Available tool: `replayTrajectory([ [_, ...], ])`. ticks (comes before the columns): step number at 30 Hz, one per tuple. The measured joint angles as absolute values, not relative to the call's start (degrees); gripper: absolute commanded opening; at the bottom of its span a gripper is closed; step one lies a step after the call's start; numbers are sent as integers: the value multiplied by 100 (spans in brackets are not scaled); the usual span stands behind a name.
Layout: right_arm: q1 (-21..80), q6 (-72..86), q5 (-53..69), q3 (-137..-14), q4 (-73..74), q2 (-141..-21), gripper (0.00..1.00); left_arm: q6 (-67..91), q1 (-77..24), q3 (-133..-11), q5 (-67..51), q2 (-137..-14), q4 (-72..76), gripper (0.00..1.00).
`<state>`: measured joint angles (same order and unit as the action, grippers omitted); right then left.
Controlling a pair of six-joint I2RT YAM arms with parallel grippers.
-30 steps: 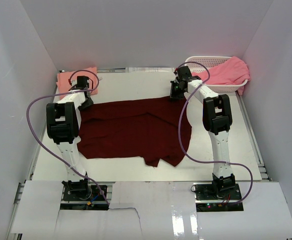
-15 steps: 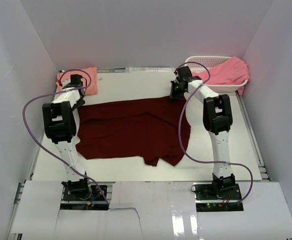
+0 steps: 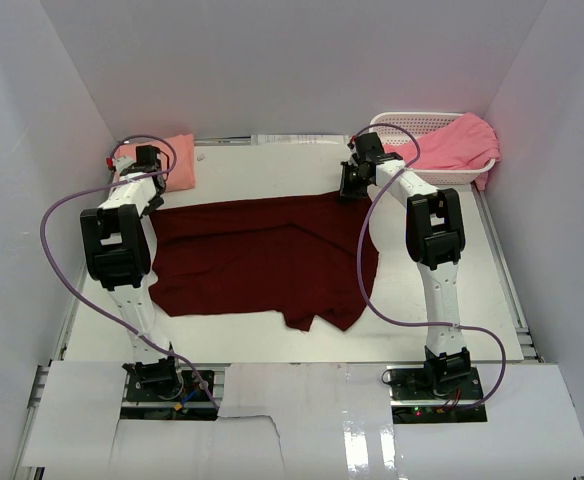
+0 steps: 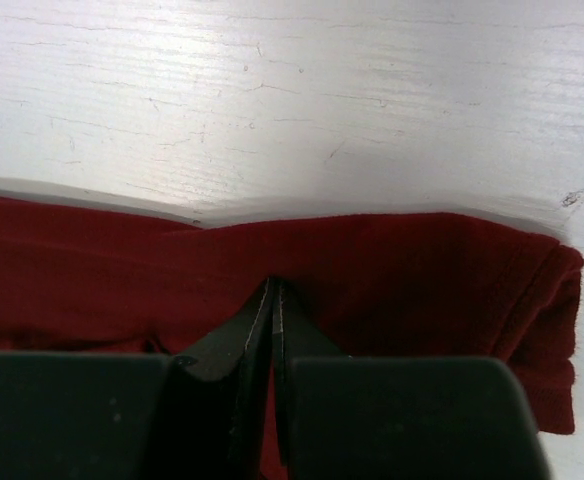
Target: Fold and stack the t-shirts
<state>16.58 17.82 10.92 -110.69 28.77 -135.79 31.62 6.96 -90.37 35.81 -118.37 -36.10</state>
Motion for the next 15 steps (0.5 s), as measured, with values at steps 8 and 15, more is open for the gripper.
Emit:
replayTrajectory([
  [8, 1660, 1815, 1044, -11080, 2899, -13579, 8, 3221, 707, -9037, 3592, -11839, -3651, 55],
  [15, 1693, 1874, 659, -11343, 3216, -13666, 8, 3280, 709, -9037, 3592, -11865, -3649, 56],
])
